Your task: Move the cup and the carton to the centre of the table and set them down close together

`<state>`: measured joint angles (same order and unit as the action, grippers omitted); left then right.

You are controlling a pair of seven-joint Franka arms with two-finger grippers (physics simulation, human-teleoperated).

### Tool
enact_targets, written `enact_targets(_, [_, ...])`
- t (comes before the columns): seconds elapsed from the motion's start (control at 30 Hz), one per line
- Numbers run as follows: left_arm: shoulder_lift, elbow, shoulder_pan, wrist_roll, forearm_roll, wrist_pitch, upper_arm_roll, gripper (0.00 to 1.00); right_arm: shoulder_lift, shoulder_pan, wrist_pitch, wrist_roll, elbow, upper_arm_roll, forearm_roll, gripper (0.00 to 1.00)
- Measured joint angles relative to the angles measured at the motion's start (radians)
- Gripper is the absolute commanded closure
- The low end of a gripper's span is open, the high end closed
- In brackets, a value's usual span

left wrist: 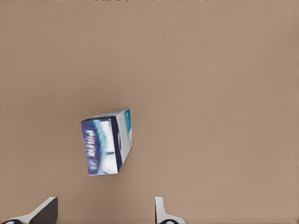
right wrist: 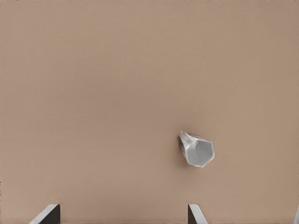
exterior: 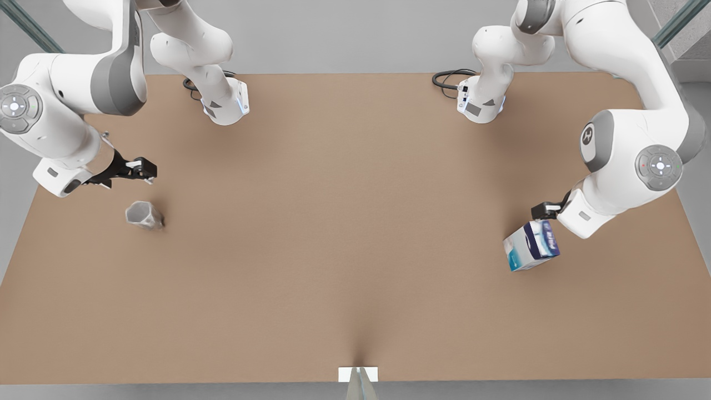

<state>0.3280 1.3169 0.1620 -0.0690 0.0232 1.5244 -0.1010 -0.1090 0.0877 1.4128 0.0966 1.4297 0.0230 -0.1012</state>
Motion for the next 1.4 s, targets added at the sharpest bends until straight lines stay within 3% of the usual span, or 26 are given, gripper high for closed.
enact_targets(0.1, [0.014, 0.001, -0.005, -0.001, 0.003, 0.005, 0.001, 0.00, -0.081, -0.021, -0.001, -0.107, 0.003, 0.001, -0.005, 0.00])
enact_targets(0.2, [0.021, -0.001, -0.021, -0.008, 0.001, 0.010, -0.006, 0.00, -0.151, -0.191, 0.040, -0.227, 0.075, -0.001, 0.005, 0.00])
enact_targets(0.33, [0.030, -0.015, -0.045, -0.005, 0.002, 0.025, -0.010, 0.00, -0.057, -0.272, 0.293, -0.496, 0.389, -0.006, 0.033, 0.00])
enact_targets(0.4, [0.036, -0.013, -0.042, -0.008, 0.001, 0.025, -0.009, 0.00, -0.037, -0.377, 0.388, -0.487, 0.498, -0.007, 0.034, 0.00])
enact_targets(0.67, [0.007, -0.016, -0.025, -0.004, 0.000, 0.016, 0.015, 0.00, -0.079, -0.490, 0.580, -0.540, 0.656, -0.008, 0.078, 0.00])
enact_targets(1.4, [0.003, -0.033, -0.021, -0.006, 0.006, 0.015, 0.023, 0.00, -0.187, -0.537, 0.638, -0.342, 0.664, -0.029, 0.127, 0.00])
